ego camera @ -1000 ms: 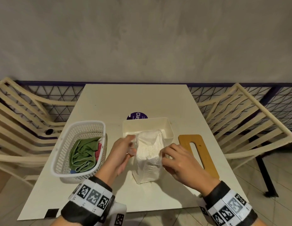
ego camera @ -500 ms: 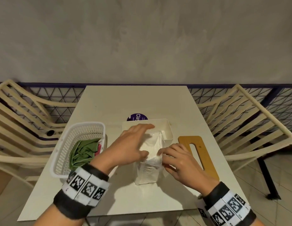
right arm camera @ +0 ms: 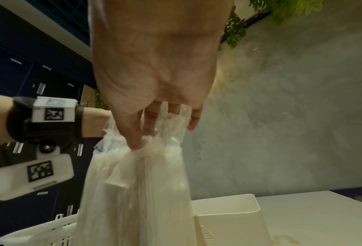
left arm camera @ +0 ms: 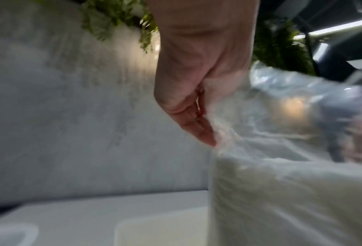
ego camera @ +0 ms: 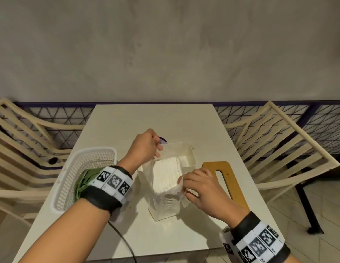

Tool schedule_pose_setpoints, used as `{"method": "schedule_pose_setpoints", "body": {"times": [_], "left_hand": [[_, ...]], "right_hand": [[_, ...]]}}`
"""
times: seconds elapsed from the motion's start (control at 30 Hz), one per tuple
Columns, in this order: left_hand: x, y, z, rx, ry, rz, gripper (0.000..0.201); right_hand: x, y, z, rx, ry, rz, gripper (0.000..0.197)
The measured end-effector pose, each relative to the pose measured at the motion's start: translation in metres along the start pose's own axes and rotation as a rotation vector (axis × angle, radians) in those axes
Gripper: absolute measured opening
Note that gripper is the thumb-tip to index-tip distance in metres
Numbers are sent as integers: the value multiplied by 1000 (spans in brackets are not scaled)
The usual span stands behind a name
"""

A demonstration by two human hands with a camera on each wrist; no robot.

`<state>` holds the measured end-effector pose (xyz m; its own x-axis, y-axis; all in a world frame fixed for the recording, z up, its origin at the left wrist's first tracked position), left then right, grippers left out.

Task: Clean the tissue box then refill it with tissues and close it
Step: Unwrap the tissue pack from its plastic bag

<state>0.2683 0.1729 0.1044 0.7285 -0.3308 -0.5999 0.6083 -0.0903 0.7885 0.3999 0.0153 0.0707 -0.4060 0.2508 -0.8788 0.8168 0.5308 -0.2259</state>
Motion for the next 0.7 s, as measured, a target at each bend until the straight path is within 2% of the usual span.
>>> {"method": "schedule_pose_setpoints", "body": {"times": [0.07, 0.17, 0.27, 0.37, 0.4, 0.43, 0.5, 0.53, 0.63, 0.7], "left_hand": [[6, -13, -11, -194, -51, 223, 27], [18, -26, -14, -321, -156, 326, 40], [19, -26, -17, -341, -292, 366, 41], [11, -26, -21, -316, -394, 353, 25], [10, -26, -21, -318, -435, 370, 21], [10, -28, -22, -326, -466, 393, 22], [13, -31, -26, -347, -467, 420, 28], [15, -34, -29, -356, -443, 429, 33], [23, -38, -33, -383, -445, 464, 45], [27, -35, -28, -380, -489, 479, 45]], "right_hand": [[0, -2, -1, -13, 0, -4, 5], [0, -2, -2, -5, 1, -15, 6], [-1, -1, -2, 50, -17, -73, 15], [1, 3, -3, 252, -73, -299, 50], [2, 6, -5, 307, -69, -361, 56], [2, 6, -8, 312, -43, -379, 50], [-3, -1, -14, 168, 31, -291, 15], [-5, -8, -14, 57, 44, -226, 10], [9, -27, -2, -232, -65, 14, 15], [17, -28, 5, -270, -148, 112, 13]]}}
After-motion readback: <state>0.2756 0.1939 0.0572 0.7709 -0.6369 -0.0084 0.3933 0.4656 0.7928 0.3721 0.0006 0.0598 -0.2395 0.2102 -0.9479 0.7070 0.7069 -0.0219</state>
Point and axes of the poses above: each hand's wrist, its own z-axis away from the middle knuckle, its own x-axis out of the palm, y = z × x, the point moved 4 cm from there along -z, towards the middle knuckle, and after that the axes turned 7 degrees about -x, right-handed, at the moved point
